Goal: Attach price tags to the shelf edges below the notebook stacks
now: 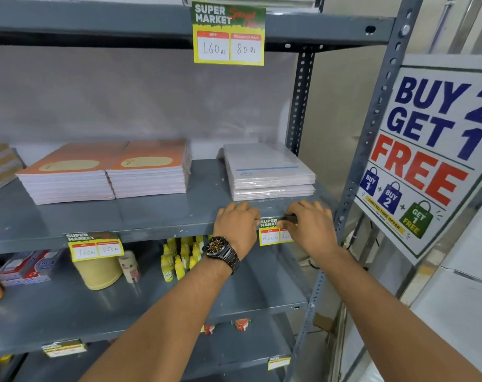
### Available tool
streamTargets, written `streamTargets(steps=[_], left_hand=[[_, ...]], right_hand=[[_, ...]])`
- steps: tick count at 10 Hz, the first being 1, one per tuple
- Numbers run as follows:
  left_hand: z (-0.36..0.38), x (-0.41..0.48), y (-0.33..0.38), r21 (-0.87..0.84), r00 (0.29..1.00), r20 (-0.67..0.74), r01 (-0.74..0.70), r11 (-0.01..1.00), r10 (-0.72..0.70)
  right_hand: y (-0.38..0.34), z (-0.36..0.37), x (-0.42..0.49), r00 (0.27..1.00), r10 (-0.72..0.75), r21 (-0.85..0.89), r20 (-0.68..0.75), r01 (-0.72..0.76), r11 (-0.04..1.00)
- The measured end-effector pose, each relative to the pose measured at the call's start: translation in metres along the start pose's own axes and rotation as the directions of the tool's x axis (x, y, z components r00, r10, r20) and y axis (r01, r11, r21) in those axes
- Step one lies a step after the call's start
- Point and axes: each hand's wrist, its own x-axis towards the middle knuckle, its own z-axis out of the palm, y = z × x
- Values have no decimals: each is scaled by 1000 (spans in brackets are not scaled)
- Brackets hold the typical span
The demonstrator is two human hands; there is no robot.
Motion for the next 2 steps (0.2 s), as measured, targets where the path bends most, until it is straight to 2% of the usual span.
streamTargets(steps=[1,2], left_hand=[[-17,-14,-21,39,999,-47,-25,999,27],[-50,-21,-51,85,991,-132,2,996,10]], right_hand=[[-17,-10,-12,999,-31,61,-43,33,998],[-41,-35,-24,972,-27,285,-234,95,954]])
